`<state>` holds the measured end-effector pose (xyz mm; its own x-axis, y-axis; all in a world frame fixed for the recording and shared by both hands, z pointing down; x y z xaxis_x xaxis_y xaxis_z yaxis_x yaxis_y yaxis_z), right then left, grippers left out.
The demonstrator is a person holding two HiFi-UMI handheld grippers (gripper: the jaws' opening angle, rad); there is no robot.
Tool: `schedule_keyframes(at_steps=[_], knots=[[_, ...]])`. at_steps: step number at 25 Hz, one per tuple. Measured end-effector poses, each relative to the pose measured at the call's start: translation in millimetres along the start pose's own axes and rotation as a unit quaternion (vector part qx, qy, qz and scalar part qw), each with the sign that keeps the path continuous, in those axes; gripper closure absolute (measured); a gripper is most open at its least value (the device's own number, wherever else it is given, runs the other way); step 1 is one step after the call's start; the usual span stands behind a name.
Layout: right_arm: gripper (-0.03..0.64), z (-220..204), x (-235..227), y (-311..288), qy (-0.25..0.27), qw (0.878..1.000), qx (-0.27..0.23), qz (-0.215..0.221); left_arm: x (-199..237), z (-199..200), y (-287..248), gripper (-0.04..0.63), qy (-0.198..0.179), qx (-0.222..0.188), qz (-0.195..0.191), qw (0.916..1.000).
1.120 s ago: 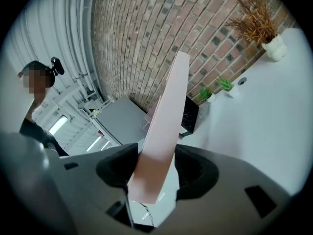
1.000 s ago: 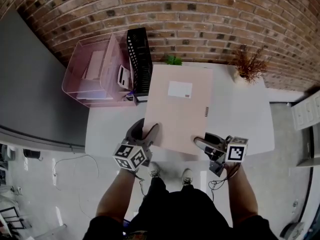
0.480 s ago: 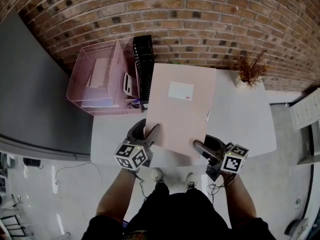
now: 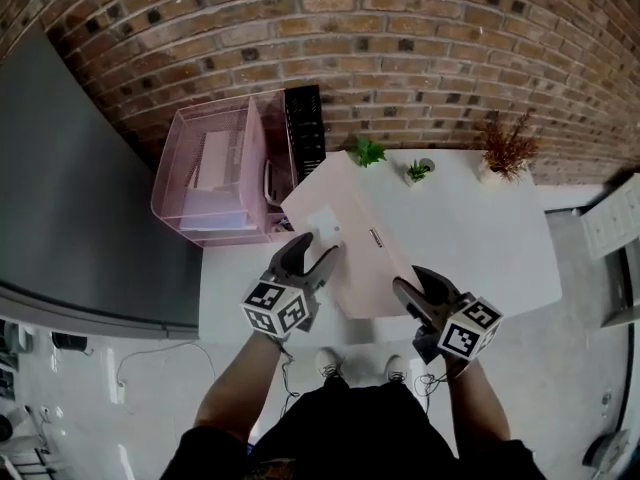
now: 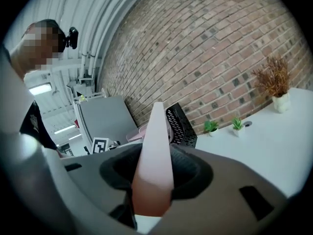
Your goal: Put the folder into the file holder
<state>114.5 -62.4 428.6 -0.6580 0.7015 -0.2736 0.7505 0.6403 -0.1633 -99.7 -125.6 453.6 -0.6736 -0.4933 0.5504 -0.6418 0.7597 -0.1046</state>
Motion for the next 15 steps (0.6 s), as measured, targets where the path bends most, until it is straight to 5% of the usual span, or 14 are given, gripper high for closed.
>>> schedule_keyframes(at_steps=[9, 15], knots=[[0.439, 2.2, 28.9, -19.9, 0.072, 0.997, 0.034, -0.012, 10.4, -2.0, 14.6, 0.331, 0.007, 0.009, -0.011, 0.9999], [0.44, 13.2, 29.9, -20.6, 0.085, 0.996, 0.025, -0.015, 47.4, -35.9, 38.5, 0.331, 0.086, 0.034, 0.044, 0.9948]])
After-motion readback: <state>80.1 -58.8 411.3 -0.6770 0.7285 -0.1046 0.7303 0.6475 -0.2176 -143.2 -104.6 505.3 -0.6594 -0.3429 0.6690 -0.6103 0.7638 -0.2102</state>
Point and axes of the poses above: the fingertips, and each gripper's own axes: y backward along the fingers, x to its left, z out of its top, the point moved 5 cm from there along y, backward along the fingers, and after that the axes turned 13 degrees about y, right-handed, at the moved point
